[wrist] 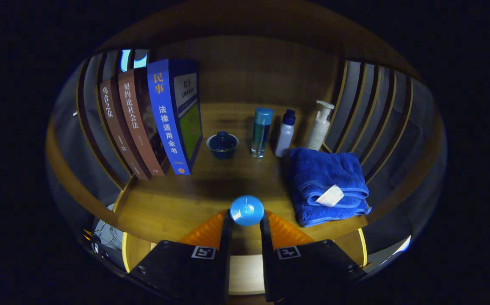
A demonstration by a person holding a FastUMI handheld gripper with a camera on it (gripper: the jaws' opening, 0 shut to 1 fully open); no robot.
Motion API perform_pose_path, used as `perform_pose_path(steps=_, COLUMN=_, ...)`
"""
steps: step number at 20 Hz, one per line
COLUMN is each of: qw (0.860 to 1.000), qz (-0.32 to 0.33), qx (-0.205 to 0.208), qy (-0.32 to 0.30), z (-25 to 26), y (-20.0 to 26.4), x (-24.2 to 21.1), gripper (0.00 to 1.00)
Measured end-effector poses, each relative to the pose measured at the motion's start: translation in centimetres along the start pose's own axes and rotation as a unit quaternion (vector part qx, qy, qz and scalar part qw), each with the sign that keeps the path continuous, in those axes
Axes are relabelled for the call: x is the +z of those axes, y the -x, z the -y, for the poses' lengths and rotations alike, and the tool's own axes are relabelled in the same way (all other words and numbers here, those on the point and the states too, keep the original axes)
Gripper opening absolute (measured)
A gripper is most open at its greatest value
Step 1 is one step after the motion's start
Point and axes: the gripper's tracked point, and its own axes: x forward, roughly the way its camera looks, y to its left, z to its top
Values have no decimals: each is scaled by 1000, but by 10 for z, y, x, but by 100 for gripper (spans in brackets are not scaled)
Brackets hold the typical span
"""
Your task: Pull open the drawer, take out the items inside it, and place them on the countertop above the cabinet.
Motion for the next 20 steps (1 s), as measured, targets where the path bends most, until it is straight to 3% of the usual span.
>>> perform_pose_path(steps=3, qw=1000, qz=-16, qx=-8, qy=10, z=-2, y=-3, x=-8, gripper=37)
perform_pose_path(steps=9, qw=996, qz=-84, qx=20, qy=-3, z=-13, y=-33, x=-39, gripper=41)
perform_pose_path(steps=13, qw=996, qz=-91, qx=9, qy=-2, z=-8, y=-39, x=-46, gripper=48)
perform_pose_path(steps=15, qw=996, qz=-90, qx=4, qy=1, z=-8, y=-30, x=-46, gripper=57)
perform_pose_path(steps=18, qw=999, qz=-51, qx=-7, qy=10, z=-6, y=-5, x=-36, gripper=100)
perform_pose_path(steps=20, qw=1000, qz=-3, qx=-8, qy=8, z=-7, y=23, x=-26, gripper=100)
